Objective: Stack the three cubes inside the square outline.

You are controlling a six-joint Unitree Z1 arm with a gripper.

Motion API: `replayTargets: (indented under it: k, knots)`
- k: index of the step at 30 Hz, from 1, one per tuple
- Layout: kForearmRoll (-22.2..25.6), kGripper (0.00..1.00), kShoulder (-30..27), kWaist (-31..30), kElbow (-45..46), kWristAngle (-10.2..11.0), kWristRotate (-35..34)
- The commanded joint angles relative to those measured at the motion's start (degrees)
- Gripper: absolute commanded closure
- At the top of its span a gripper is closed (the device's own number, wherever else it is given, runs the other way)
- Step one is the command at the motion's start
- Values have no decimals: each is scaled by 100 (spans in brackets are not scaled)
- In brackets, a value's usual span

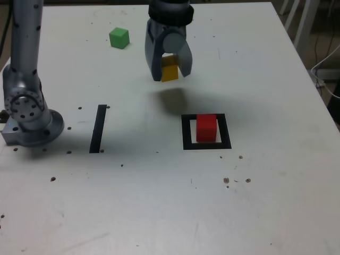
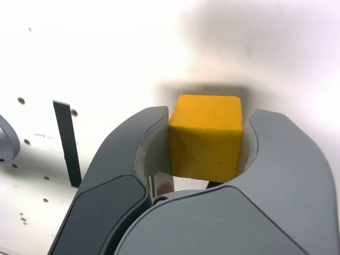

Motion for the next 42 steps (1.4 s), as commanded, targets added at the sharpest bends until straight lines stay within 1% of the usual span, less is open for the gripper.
replayTargets:
  k: [1, 16, 31, 42]
  knots:
    - [125, 70, -37, -216, -127, -56, -19]
    - [672, 70, 160, -1263, -845, -285, -98]
    - [718, 70, 464, -2134, -1153, -320, -499]
    - [710, 70, 766, -2431, -1397, -337, -651]
